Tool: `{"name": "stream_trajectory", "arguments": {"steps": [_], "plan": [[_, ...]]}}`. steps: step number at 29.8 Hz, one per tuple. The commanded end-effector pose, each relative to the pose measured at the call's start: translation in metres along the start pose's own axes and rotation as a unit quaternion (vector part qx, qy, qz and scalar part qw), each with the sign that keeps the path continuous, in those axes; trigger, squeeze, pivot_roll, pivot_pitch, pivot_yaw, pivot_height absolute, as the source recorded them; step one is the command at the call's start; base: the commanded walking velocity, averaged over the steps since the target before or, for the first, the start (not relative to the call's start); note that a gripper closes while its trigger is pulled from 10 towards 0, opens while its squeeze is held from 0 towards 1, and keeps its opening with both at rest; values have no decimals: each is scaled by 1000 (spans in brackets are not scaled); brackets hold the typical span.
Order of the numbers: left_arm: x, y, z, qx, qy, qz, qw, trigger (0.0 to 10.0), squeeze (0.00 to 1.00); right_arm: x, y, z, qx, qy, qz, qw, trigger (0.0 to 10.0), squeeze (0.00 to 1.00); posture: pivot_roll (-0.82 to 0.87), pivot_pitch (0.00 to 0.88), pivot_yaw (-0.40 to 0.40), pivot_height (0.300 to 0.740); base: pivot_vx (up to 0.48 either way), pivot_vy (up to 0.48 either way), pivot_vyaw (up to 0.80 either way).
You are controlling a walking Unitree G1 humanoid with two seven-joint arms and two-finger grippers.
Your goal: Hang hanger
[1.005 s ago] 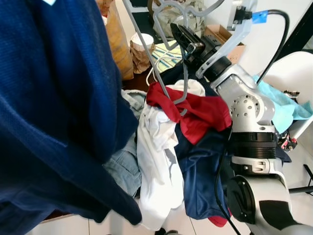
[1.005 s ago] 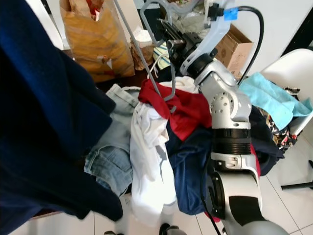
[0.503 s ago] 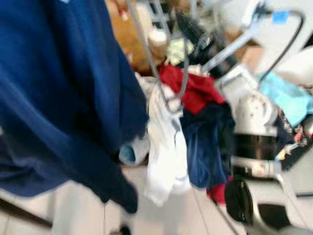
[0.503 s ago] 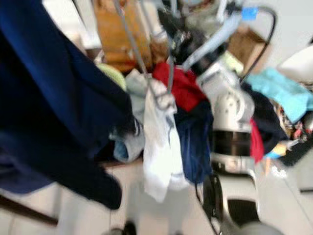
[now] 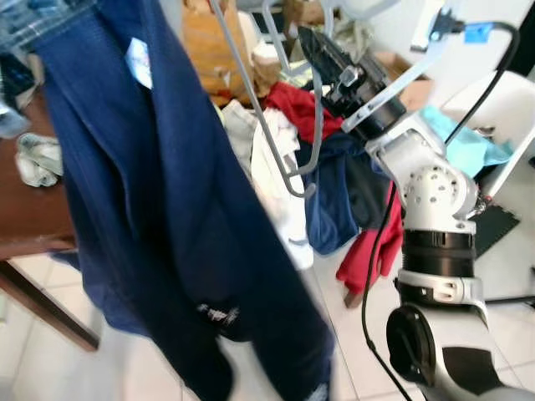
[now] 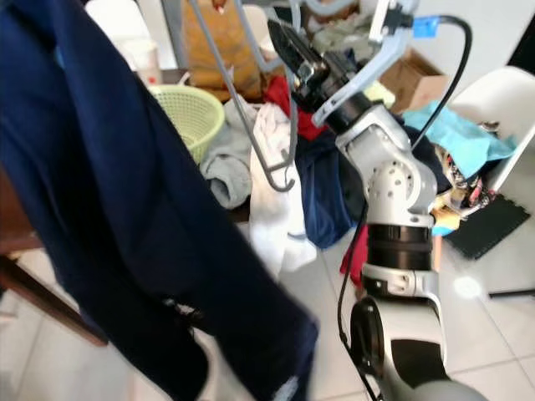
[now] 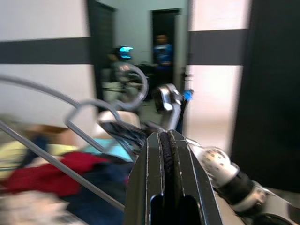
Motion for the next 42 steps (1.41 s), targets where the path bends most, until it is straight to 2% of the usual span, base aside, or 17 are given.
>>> {"name": "stream_trajectory", "arguments": {"steps": [1, 5, 9, 10, 13, 17, 18, 19, 22, 26, 28, 36, 37, 39, 40, 41, 42], "plan": [[6, -7, 3, -10, 16, -1, 1000, 10000, 0, -3, -7, 1, 17, -17, -8, 1000, 10000, 0, 37, 97, -9, 740, -311, 0, 0], [18, -23, 7, 3, 42, -11, 999, 10000, 0, -11, -16, -2, 40, -40, -20, 998, 10000, 0, 32, 97, -7, 740, -314, 0, 0], [58, -47, 2, 24, 156, 0, 988, 10000, 0, -28, -38, -11, 107, -93, -62, 988, 10000, 0, 23, 102, -3, 740, 0, 0, -241], [58, -47, 2, 24, 156, 0, 988, 10000, 0, -28, -38, -11, 107, -93, -62, 988, 10000, 0, 23, 102, -3, 740, 0, 0, 0], [87, -69, -13, 48, 232, 24, 971, 10000, 0, -40, -47, -20, 135, -131, -81, 979, 10000, 0, 14, 106, -1, 740, 0, 0, 0], [95, -85, -21, 73, 249, 48, 965, 10000, 0, -46, -49, -24, 150, -150, -101, 972, 10000, 0, 5, 109, 3, 740, 0, 0, -600], [107, -106, -27, 130, 284, 117, 943, 10000, 0, -49, -52, -28, 163, -159, -115, 967, 10000, 0, -3, 110, 10, 740, 0, 0, 0], [114, -115, -30, 152, 301, 141, 931, 10000, 0, -50, -53, -30, 170, -163, -121, 964, 10000, 0, -3, 110, 10, 740, 0, 0, 0], [119, -130, -29, 177, 315, 174, 916, 10000, 0, -52, -57, -36, 184, -168, -131, 960, 10000, 0, -14, 109, 17, 740, 0, 0, 0], [116, -140, -23, 179, 307, 182, 917, 10000, 0, -52, -61, -41, 201, -167, -144, 955, 10000, 0, -21, 108, 22, 740, 0, 0, 0], [111, -151, -15, 167, 289, 162, 929, 10000, 0, -50, -68, -51, 224, -156, -151, 950, 10000, 0, -32, 110, 27, 740, 0, 0, -800], [110, -153, -14, 163, 284, 158, 932, 10000, 0, -49, -69, -53, 229, -154, -152, 949, 10000, 0, -32, 110, 27, 740, 0, 0, -800], [107, -155, -12, 153, 269, 136, 941, 10000, 0, -47, -71, -58, 239, -145, -151, 948, 10000, 0, -47, 112, 32, 740, 0, 0, -800], [107, -155, -12, 153, 269, 136, 941, 10000, 0, -47, -71, -58, 239, -145, -151, 948, 10000, 0, -47, 112, 32, 740, 0, 0, -800], [101, -143, -14, 112, 232, 84, 963, 10000, 0, -45, -60, -80, 253, -90, -149, 952, 10000, 0, -69, 118, 29, 740, 0, 0, -800], [101, -143, -14, 112, 232, 84, 963, 10000, 0, -45, -60, -80, 253, -90, -149, 952, 10000, 0, -69, 118, 29, 740, 0, 0, -800], [97, -132, -17, 78, 201, 51, 975, 10000, 0, -40, -53, -96, 267, -45, -147, 951, 10000, 0, -69, 118, 29, 740, 0, 0, -800]]}}
Point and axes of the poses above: a point about 5 cm out from each wrist's last joint towards the gripper, its own z axis pointing out of the wrist towards the gripper, its own y axis along the axis of the wrist's last joint, x = y × z, the point moved 4 cm from there along z, pointing out of the wrist towards the gripper, and after that the axes turned 4 degrees about -z, right-handed, at the moved point
